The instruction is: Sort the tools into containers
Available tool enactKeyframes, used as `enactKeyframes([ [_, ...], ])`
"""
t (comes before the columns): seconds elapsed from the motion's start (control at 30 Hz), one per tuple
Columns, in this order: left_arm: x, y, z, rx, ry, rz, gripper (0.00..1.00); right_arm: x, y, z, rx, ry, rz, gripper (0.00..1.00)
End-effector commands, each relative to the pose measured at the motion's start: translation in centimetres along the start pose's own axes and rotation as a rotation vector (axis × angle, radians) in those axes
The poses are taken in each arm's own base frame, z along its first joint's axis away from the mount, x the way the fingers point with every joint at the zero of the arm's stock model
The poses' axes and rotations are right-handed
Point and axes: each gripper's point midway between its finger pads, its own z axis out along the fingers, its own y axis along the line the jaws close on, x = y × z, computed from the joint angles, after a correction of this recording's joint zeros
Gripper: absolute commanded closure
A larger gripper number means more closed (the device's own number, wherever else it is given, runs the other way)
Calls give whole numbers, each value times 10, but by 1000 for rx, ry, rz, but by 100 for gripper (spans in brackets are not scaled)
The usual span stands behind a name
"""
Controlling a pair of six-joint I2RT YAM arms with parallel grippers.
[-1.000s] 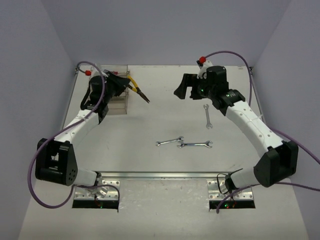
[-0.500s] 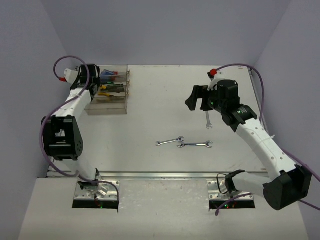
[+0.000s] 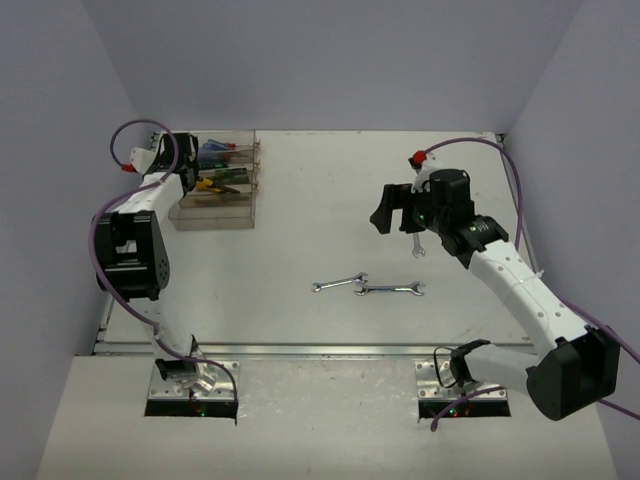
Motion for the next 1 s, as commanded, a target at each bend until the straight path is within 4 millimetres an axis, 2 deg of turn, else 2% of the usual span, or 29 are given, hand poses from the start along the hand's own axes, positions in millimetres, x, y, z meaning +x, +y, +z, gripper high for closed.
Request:
enactKeyframes([
  [0.0,-11,-32,1,81,-11,-65,100,-14,4,-3,-15,-50,-26,1],
  [0.1,-6,-26,9,71,35,-88,100,-13,5,-3,-21,-47,-26,1],
  [0.23,-11,-28,13,93,52,-109,100,-11,5,-2,-25,-42,-28,1],
  [0.27,-10,-33,13,109,62,-100,94,-10,6,-1,-30,-36,-28,1],
  [0.37,-6,-40,14,110,97,-75,31,-4,9,3,-58,-14,-44,1],
  [0.4,-6,-42,13,116,106,-72,20,-1,10,5,-73,-2,-63,1],
  [0.5,-10,-52,3,154,115,-63,8,14,0,20,-52,46,-103,1],
  [0.57,-21,-67,-14,207,108,-59,0,27,-8,30,-31,108,-127,1],
  [0.63,-29,-79,-29,257,104,-24,0,43,-11,37,-25,187,-183,1],
  [0.7,-37,-97,-55,335,127,23,0,63,-9,48,9,266,-269,1],
  [0.77,-35,-106,-76,406,169,90,0,75,-13,53,58,324,-349,1],
  [0.8,-28,-109,-87,453,212,136,0,84,-9,55,63,361,-400,1],
  [0.9,7,-91,-107,527,382,218,0,101,-5,62,29,430,-478,3],
  [0.97,30,-65,-122,531,469,241,0,95,-30,67,196,419,-439,1],
])
